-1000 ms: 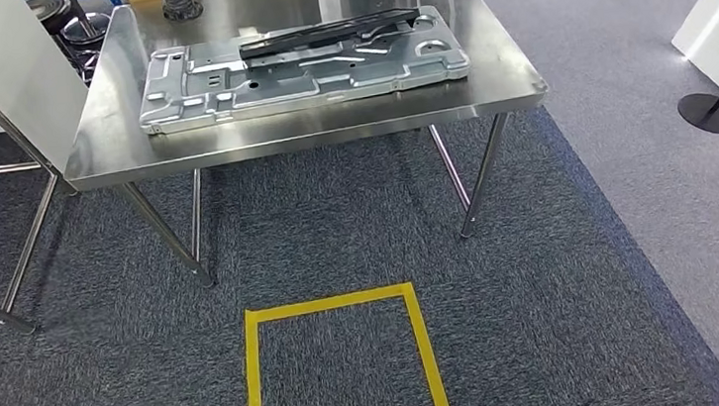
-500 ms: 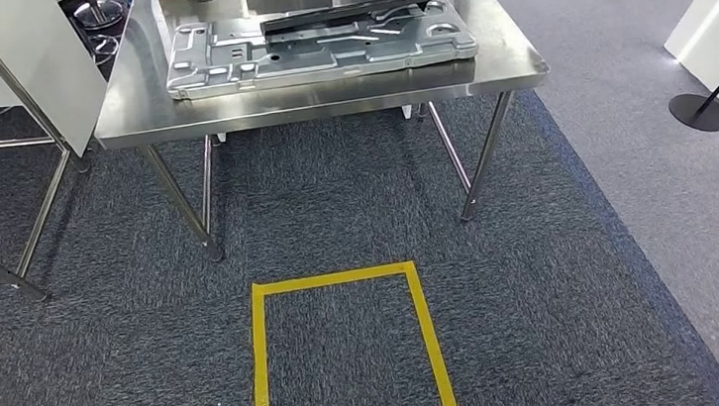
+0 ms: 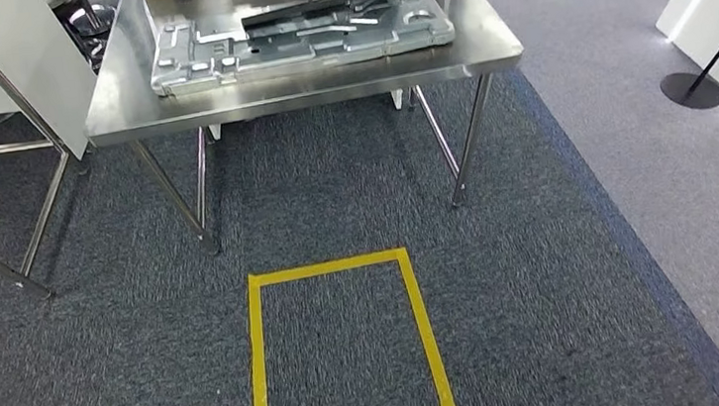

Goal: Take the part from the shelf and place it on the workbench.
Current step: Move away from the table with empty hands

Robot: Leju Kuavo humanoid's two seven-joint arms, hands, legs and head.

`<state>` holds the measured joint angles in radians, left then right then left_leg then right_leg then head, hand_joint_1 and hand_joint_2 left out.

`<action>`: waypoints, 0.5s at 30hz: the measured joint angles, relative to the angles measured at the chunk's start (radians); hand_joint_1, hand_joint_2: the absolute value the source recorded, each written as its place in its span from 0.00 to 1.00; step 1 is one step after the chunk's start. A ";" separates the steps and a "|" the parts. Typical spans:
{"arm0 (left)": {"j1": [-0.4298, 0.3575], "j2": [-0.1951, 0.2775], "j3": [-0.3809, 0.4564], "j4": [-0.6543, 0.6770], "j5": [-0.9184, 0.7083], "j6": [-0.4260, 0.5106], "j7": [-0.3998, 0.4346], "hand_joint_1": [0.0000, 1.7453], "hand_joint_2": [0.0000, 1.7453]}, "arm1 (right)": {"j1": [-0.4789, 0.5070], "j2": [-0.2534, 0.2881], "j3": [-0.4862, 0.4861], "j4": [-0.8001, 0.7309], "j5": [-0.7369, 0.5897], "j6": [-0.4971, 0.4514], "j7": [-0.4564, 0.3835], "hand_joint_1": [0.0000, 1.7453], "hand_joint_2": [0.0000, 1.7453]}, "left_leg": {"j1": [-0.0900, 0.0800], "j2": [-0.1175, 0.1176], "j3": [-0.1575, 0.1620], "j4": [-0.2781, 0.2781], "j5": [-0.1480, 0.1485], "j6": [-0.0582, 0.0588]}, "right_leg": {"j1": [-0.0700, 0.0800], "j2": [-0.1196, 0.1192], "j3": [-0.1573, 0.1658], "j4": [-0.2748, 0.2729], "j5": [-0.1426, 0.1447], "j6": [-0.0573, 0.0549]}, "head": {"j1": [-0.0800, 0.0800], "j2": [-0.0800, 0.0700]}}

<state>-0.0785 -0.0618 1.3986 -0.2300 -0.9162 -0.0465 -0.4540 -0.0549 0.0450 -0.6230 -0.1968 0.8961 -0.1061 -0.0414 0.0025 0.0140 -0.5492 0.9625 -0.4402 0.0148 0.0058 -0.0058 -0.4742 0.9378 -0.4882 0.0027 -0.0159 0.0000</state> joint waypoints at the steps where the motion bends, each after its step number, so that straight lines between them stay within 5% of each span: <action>1: 0.000 0.000 0.000 0.000 0.001 -0.001 0.001 0.00 1.00 | 0.000 0.000 -0.001 0.000 0.000 -0.002 0.001 0.00 0.00 | 0.001 0.000 -0.001 0.000 0.003 -0.005 | 0.001 0.000 -0.002 0.002 0.001 -0.002 | 0.000 0.000; 4: 0.000 0.000 0.000 0.000 0.002 -0.001 0.003 0.00 1.00 | 0.000 0.000 -0.004 0.000 -0.002 -0.001 0.000 0.00 0.00 | 0.002 0.000 -0.002 0.000 0.012 -0.011 | 0.002 0.000 -0.007 0.008 0.003 -0.006 | 0.000 0.000; 8: 0.001 0.000 0.000 0.000 0.002 0.000 0.012 0.00 1.00 | 0.000 0.000 -0.015 0.000 -0.015 0.004 -0.010 0.00 1.00 | 0.003 -0.001 -0.006 0.000 0.016 -0.018 | 0.002 0.000 -0.013 0.013 0.004 -0.007 | 0.000 0.000; 13: 0.006 0.001 -0.026 0.000 0.020 0.000 0.031 0.00 1.00 | 0.003 0.000 -0.022 0.000 -0.044 0.013 -0.017 0.00 1.00 | 0.003 -0.001 -0.009 0.001 0.017 -0.019 | 0.002 0.000 -0.016 0.013 0.004 -0.007 | 0.000 0.000; 15: 0.012 0.004 -0.063 0.000 0.048 0.001 0.045 0.00 1.00 | 0.007 0.000 -0.012 -0.001 -0.072 0.015 -0.017 0.00 0.50 | 0.003 -0.001 -0.011 0.002 0.017 -0.019 | 0.002 0.000 -0.017 0.013 0.004 -0.007 | 0.000 0.000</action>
<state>-0.0661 -0.0576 1.3356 -0.2301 -0.8687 -0.0451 -0.4093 -0.0479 0.0450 -0.6347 -0.1982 0.8240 -0.0909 -0.0584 0.0051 0.0134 -0.5599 0.9641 -0.4231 -0.0040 0.0079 -0.0059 -0.4908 0.9512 -0.4845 -0.0044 -0.0160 0.0000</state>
